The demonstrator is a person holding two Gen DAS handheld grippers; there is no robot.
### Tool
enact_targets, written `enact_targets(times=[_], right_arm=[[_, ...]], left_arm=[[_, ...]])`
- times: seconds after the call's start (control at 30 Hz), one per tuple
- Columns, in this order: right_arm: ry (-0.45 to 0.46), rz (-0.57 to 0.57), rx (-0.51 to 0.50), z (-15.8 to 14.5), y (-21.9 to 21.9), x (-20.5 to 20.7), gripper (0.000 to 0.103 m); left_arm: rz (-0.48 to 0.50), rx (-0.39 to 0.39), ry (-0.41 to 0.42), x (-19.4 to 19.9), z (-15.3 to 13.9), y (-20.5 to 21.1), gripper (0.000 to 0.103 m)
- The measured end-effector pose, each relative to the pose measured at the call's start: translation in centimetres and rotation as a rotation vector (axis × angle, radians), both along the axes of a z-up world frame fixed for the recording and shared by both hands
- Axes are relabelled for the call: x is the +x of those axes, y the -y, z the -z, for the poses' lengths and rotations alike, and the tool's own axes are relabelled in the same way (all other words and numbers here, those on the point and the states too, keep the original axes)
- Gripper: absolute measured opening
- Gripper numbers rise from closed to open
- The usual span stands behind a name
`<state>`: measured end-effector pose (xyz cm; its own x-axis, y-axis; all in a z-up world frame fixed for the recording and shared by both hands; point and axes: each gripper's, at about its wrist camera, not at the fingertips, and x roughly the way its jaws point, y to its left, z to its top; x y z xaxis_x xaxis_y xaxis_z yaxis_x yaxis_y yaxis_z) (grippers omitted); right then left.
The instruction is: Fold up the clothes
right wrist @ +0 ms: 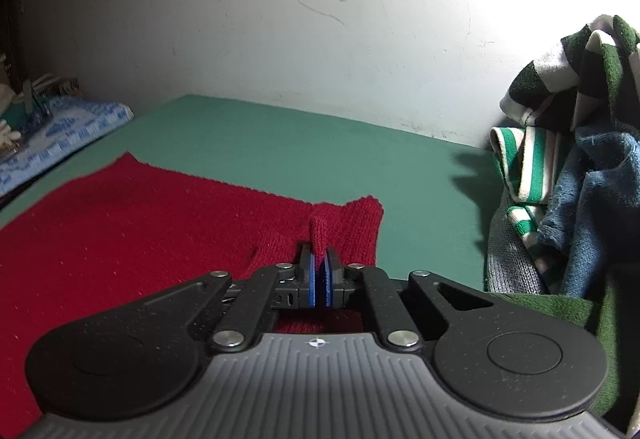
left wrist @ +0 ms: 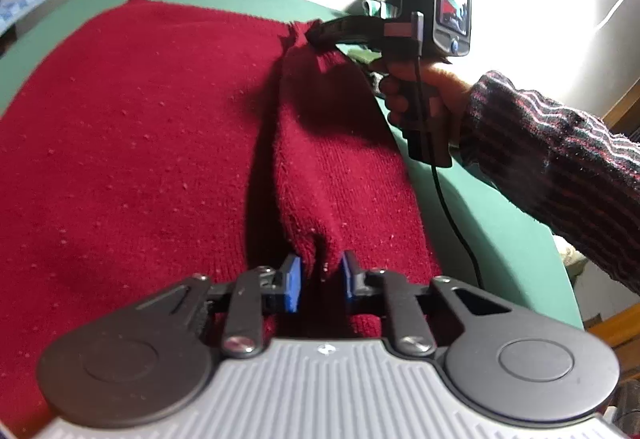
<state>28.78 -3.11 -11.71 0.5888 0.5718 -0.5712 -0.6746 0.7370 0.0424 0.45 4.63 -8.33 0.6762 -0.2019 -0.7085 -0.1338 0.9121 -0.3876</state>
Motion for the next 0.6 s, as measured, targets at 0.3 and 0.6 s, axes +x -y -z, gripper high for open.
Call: enact_targets(times=[0.3, 0.6], right_arm=[[-0.064, 0.055, 0.083, -2.2, 3.1, -0.3, 0.040], [-0.354, -0.170, 0.163, -5.6, 15.5, -12.0, 0.040]], left_arm=[[0.027, 0.054, -0.024, 0.8, 0.2, 0.5, 0.019], [0.129, -0.058, -0.013, 0.6, 0.2, -1.1, 0.060]])
